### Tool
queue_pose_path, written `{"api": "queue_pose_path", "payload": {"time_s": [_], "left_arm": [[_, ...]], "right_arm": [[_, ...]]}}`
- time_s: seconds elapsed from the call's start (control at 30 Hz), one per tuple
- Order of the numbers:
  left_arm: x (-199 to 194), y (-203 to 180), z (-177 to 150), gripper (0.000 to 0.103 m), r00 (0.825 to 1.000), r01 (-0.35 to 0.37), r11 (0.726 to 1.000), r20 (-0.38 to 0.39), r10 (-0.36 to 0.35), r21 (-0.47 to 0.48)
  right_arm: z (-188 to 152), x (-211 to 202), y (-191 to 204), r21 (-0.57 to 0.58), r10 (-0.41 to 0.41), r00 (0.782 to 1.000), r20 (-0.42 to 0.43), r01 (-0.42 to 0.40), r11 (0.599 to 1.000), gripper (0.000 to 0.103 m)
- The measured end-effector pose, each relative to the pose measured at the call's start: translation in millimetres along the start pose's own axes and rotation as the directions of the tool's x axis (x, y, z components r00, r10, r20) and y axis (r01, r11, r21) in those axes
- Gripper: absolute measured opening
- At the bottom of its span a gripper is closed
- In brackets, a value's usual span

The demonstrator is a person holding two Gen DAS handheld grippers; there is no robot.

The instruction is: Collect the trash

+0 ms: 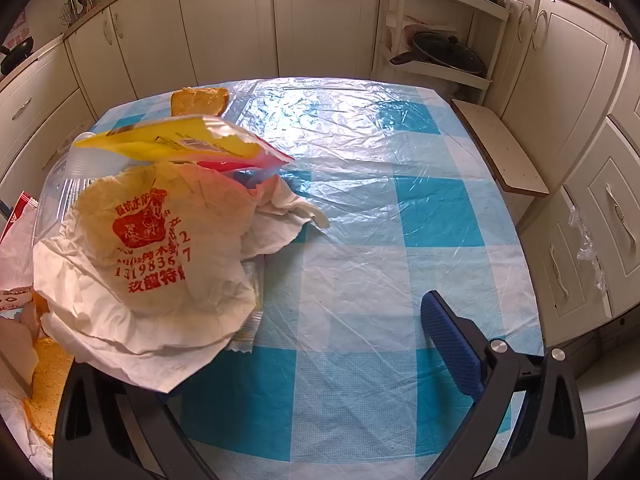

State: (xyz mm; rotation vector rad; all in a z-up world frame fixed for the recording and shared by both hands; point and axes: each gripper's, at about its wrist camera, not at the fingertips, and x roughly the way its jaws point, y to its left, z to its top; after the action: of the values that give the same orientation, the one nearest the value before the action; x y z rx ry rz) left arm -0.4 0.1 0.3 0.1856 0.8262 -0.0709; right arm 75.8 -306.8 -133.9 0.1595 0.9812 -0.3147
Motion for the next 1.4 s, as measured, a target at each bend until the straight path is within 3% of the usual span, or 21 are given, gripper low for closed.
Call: {"api": "queue_pose_path", "payload": {"time_s": [0.7,1.07,1.17,1.2,1.4], "left_arm": [[-20,13,-5,0.095,0.999,0.02,0.999,0.04,-0.019,-0.05],[-8,34,-1,0.095,0.998,0.07,0.995,-0.001,-0.071,-0.07],[-9,37,-2,0.095,0.997,0.081,0.994,-0.004,-0.081,-0.077],[-10,38,-3,0.095,0.996,0.085,0.993,-0.005,-0.085,-0.081],[-21,45,-15,0.095,0.994,0.102,0.99,-0.017,-0.104,-0.101]], "right_arm": [[0,1,0,0.0,0.0,1.0,0.0,0.0,1.0,0.097],[0,0,0,-0.003,0.004,1.0,-0.001,-0.004,1.0,0.097],[2,-4,0,-0.034,0.029,0.995,-0.09,-0.032,0.999,0.097],[1,-13,-1,-0.024,0.022,0.995,-0.092,-0.025,0.999,0.097],[-40,-125,17,-0.042,0.031,0.991,0.131,-0.025,0.999,0.097]]}}
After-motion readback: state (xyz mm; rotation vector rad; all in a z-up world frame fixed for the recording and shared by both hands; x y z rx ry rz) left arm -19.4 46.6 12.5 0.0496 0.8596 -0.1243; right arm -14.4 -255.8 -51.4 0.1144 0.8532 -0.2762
